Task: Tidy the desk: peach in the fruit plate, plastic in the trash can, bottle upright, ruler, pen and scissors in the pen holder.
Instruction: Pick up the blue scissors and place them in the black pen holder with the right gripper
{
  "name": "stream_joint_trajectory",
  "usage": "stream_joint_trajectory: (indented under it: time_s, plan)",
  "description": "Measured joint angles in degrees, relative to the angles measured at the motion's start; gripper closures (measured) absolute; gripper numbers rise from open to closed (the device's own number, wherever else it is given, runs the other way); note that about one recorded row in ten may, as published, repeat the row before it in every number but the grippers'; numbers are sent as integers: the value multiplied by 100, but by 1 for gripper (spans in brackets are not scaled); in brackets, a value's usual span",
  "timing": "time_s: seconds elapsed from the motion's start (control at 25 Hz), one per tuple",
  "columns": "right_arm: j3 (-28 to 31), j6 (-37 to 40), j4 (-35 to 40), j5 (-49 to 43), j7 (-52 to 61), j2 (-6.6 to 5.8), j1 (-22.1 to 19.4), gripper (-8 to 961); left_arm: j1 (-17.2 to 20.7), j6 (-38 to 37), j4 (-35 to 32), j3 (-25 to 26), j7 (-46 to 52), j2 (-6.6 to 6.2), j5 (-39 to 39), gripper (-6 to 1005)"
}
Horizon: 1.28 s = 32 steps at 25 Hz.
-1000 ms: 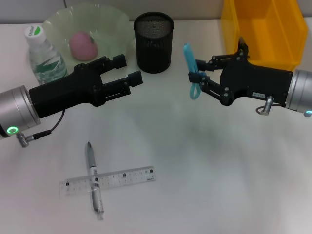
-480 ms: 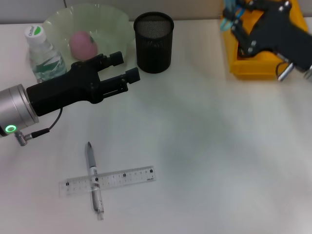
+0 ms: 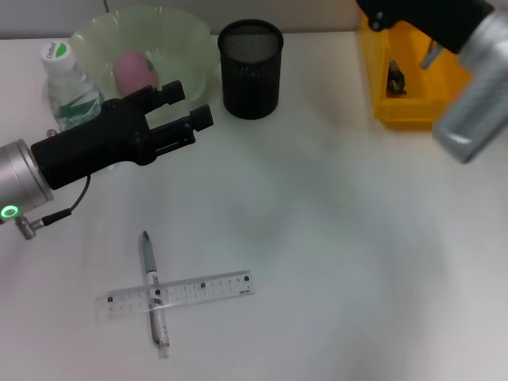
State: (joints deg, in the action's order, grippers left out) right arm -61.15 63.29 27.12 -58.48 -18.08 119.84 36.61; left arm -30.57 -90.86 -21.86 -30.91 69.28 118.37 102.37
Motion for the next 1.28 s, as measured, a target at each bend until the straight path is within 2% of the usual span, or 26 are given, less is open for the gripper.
stream_joint_trajectory:
  time_s: [0.12, 0.16, 0.2, 0.48, 0.6, 0.92, 1.28]
  plan:
    - [-137, -633, -432, 414, -1483, 6, 433, 679, 55, -27, -18, -39, -105, 0, -8, 213]
    - [-173, -918, -640, 575, -2295, 6, 648, 679, 61, -35, -22, -49, -127, -1, -4, 214]
    - [-173, -918, -640, 575, -2295, 6, 648, 678, 61, -35, -22, -49, -127, -1, -4, 214]
    - [-393, -2065, -1172, 698, -4830, 4, 1458, 674, 101, -45, 11, -20, -383, 17, -13, 217]
    - [-521, -2281, -1214, 685, -5240, 0, 1604, 672, 126, -35, 48, -6, -545, 33, -18, 218]
    - [-1602, -3260, -1198, 681, -5755, 1, 2001, 667, 251, -48, 126, -5, -843, 34, -227, 222]
    - [-2292, -3754, -895, 674, -6478, 4, 2004, 661, 272, -76, 130, -4, -974, 30, -306, 226]
